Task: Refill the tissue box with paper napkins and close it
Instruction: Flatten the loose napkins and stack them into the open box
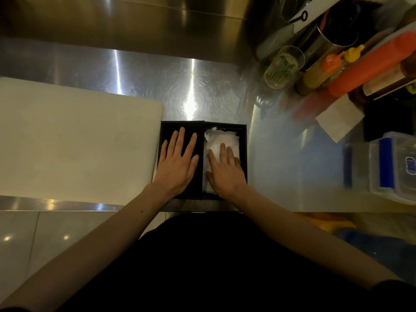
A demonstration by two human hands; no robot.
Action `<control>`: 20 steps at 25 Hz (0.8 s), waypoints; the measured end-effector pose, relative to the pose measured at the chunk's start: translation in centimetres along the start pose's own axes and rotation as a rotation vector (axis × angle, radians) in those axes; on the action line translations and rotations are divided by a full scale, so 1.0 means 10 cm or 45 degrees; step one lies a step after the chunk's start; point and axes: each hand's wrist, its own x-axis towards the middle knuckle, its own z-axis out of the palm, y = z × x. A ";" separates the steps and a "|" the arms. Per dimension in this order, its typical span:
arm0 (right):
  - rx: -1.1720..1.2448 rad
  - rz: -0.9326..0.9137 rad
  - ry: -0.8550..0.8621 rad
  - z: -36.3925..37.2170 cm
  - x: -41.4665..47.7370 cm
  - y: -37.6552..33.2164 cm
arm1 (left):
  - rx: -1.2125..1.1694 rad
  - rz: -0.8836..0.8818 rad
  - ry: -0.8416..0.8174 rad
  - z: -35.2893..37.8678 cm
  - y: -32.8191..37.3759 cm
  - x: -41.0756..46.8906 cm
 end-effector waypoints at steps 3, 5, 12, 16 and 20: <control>0.016 -0.015 0.023 -0.01 -0.01 0.00 | -0.005 -0.003 -0.006 0.00 -0.01 0.00; 0.058 -0.020 0.055 -0.05 -0.03 -0.01 | -0.011 -0.002 -0.006 0.00 -0.02 0.00; 0.493 -0.118 0.338 -0.34 -0.29 0.17 | -0.104 -0.021 -0.008 -0.04 -0.01 -0.02; 0.767 0.003 0.519 -0.45 -0.40 0.55 | -0.141 -0.053 0.007 -0.08 0.05 -0.02; 0.863 0.127 0.652 -0.44 -0.47 1.13 | -0.154 -0.016 0.018 -0.09 0.31 0.09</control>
